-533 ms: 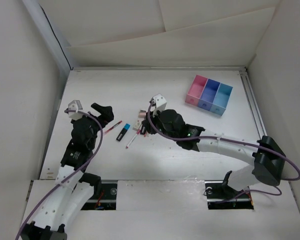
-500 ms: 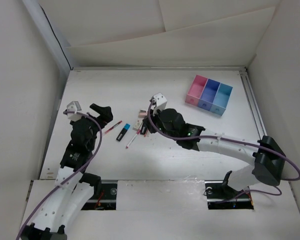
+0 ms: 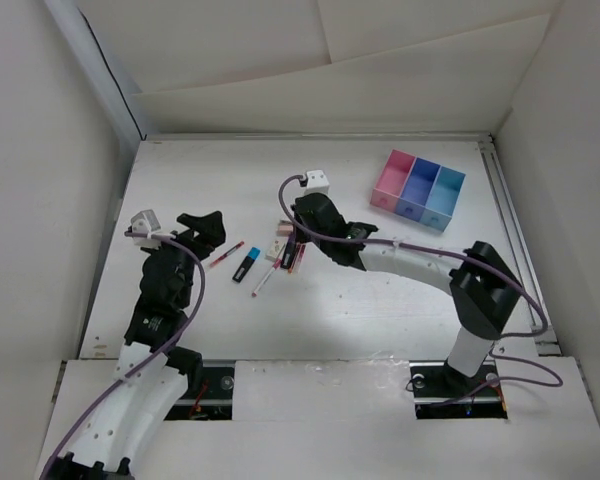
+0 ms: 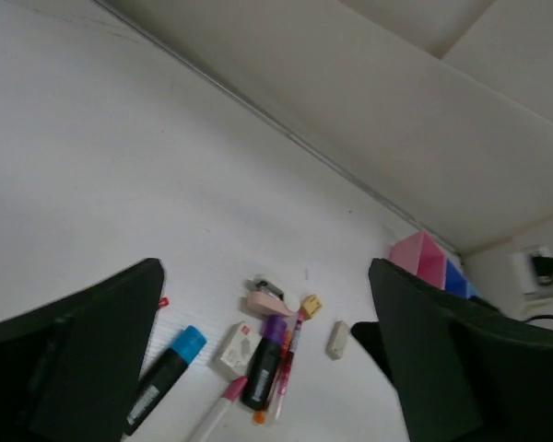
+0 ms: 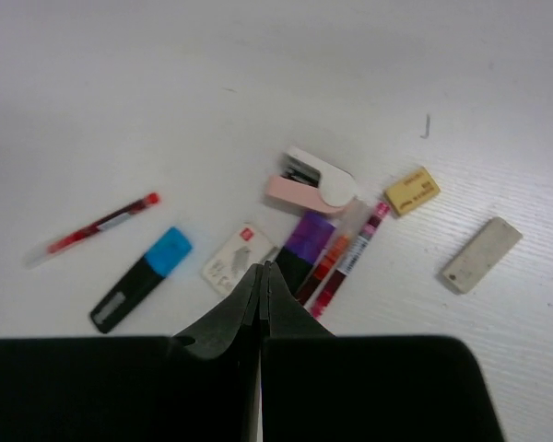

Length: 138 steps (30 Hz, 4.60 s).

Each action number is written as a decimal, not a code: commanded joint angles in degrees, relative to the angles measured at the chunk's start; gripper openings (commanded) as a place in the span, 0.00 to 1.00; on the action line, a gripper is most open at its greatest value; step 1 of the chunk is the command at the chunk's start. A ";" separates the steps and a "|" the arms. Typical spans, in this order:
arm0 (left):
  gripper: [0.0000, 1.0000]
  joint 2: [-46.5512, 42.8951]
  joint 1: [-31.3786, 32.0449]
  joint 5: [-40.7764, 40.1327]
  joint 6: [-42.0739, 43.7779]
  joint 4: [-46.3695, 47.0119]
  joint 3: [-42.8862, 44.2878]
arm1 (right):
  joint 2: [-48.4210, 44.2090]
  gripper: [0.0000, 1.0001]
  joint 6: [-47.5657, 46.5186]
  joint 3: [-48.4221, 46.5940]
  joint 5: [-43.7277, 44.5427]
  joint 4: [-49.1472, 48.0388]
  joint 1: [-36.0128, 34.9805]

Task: Sort the stationery into containers
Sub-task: Pick up the stationery from the center of the board, then place the stationery in the storage box, then move the stationery to the center of the board.

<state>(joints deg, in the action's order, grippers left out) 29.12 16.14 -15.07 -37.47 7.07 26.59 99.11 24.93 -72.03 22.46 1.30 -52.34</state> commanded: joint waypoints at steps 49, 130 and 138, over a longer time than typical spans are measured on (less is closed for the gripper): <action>0.53 1.20 0.12 8.30 5.13 11.65 -4.44 | 25.61 0.49 12.95 -19.73 -1.89 13.03 4.26; 0.53 -17.24 0.12 -3.19 1.01 2.08 -5.49 | 9.34 0.07 5.30 -17.43 -5.50 8.27 -3.53; 0.55 -21.30 0.12 -3.04 0.47 1.37 -6.20 | 19.36 0.45 8.29 -22.09 -6.90 11.17 -9.44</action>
<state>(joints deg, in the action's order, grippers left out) 8.27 16.14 -17.34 -36.14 8.43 21.10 117.10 31.68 -90.45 15.97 11.70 -61.71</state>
